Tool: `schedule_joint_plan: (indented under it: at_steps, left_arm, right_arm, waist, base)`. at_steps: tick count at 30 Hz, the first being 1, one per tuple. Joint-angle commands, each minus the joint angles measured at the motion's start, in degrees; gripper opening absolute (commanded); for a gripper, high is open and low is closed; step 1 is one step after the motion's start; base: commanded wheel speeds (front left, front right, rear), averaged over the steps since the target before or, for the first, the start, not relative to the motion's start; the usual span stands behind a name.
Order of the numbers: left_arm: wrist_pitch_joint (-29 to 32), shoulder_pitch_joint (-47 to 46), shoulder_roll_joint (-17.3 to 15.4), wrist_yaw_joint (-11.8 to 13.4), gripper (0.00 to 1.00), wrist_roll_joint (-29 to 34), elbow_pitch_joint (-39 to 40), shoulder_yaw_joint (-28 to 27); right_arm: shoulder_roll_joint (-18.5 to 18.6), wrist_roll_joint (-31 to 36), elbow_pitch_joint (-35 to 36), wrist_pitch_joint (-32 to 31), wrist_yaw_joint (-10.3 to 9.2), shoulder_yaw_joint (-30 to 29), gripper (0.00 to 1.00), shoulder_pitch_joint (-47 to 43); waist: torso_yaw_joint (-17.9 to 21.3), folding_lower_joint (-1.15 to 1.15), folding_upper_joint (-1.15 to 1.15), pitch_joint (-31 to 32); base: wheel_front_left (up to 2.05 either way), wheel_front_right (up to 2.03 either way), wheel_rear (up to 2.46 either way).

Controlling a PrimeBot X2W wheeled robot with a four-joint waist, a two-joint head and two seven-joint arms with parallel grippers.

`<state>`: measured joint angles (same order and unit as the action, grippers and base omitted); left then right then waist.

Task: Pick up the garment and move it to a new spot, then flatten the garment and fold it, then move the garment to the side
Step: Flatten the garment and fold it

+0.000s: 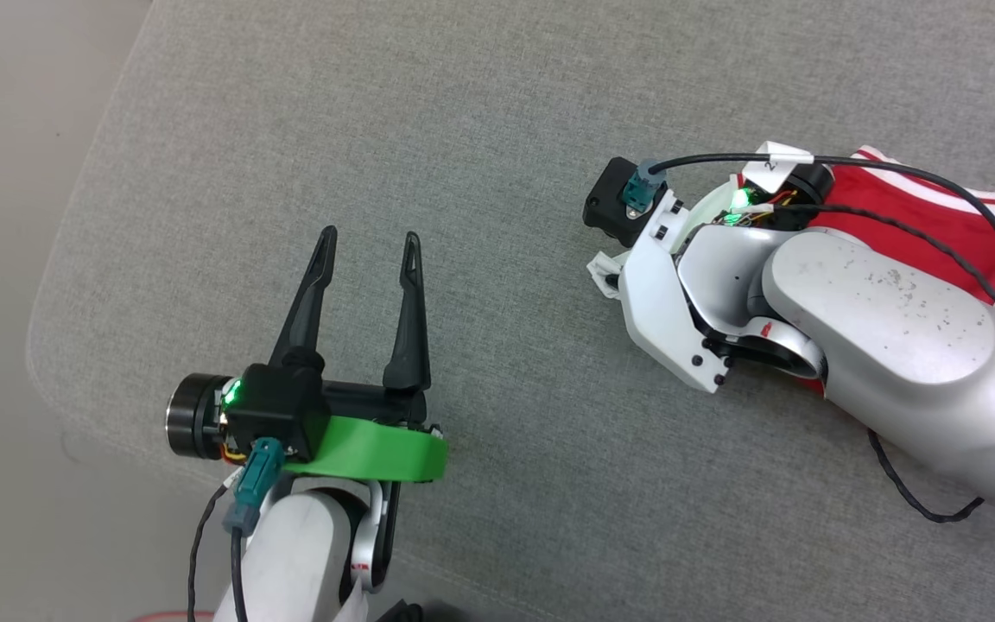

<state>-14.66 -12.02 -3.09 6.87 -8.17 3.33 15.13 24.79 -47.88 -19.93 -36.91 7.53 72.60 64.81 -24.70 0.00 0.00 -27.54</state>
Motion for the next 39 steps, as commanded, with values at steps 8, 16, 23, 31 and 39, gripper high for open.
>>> schedule_joint_plan:
  at_steps: [8,16,23,31,39]
  left_arm:
    - [-0.3,1.6,0.2,-0.9,1.0,2.3,-0.8,-2.0]
    - [-0.3,4.6,0.2,-2.5,1.0,4.3,-0.8,-4.4]
    - [-0.3,6.6,0.2,-3.4,1.0,5.4,-0.8,-5.7]
    - [-0.3,7.1,0.2,-3.5,1.0,5.5,0.1,-6.0]
    - [-0.3,6.0,0.2,-3.0,1.0,4.6,0.6,-5.4]
  right_arm:
    - [3.0,-4.1,2.8,16.0,-0.04,0.6,1.0,1.9]
    - [11.8,-5.2,6.6,26.5,-0.04,-3.8,1.0,3.2]
    - [20.6,-5.9,7.9,24.2,-0.04,-10.4,1.0,3.0]
    - [28.3,-8.2,5.2,9.9,-0.04,-14.2,1.0,2.1]
    - [28.8,-8.6,2.6,-1.7,-0.04,-14.6,1.0,-1.1]
  waist:
    - [3.8,0.0,0.0,6.5]
    - [7.6,0.0,0.0,11.2]
    - [9.4,0.0,0.0,13.8]
    - [9.4,0.0,0.0,13.0]
    - [9.0,0.0,0.0,10.0]
  base:
    - [0.0,0.0,0.0]
    - [0.0,0.0,0.0]
    - [0.0,0.0,0.0]
    - [0.0,0.0,0.0]
    - [0.0,0.0,0.0]
